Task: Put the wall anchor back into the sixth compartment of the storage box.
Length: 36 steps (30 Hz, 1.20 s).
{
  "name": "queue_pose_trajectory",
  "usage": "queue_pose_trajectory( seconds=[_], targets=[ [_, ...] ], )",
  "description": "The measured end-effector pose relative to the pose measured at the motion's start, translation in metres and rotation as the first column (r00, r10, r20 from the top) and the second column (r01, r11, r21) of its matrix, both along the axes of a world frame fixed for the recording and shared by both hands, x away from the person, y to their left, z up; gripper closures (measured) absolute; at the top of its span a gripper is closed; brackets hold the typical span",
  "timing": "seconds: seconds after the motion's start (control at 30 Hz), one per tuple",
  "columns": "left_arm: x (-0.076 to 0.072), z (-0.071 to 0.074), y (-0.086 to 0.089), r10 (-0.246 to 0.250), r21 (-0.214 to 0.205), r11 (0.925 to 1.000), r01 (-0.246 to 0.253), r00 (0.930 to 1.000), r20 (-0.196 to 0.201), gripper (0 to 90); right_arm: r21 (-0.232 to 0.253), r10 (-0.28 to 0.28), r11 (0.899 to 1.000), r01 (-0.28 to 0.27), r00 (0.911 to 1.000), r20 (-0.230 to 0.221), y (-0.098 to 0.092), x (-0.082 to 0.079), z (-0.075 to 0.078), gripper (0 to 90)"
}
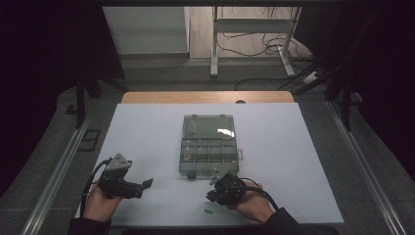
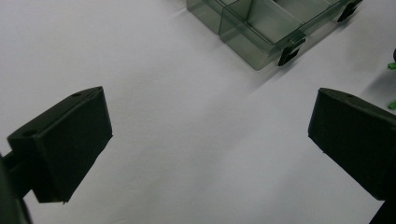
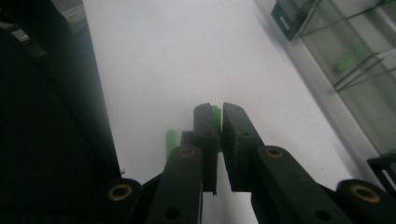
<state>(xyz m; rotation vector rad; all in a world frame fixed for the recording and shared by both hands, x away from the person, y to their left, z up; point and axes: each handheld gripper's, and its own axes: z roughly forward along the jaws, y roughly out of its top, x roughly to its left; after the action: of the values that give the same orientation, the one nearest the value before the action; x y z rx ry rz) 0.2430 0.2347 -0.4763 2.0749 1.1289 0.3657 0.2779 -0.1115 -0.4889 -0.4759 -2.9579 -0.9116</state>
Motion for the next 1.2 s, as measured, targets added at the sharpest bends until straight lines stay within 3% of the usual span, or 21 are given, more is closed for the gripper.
queue_pose_trajectory(
  seconds=[1.2],
  targets=[
    [0.0, 0.0, 0.0, 0.0, -0.001, 1.0, 0.0, 1.0, 0.0, 0.0, 0.114, -0.102, 0.988, 0.1, 0.9947, 0.012, 0.001, 0.029, 0.022, 83.7]
  ],
)
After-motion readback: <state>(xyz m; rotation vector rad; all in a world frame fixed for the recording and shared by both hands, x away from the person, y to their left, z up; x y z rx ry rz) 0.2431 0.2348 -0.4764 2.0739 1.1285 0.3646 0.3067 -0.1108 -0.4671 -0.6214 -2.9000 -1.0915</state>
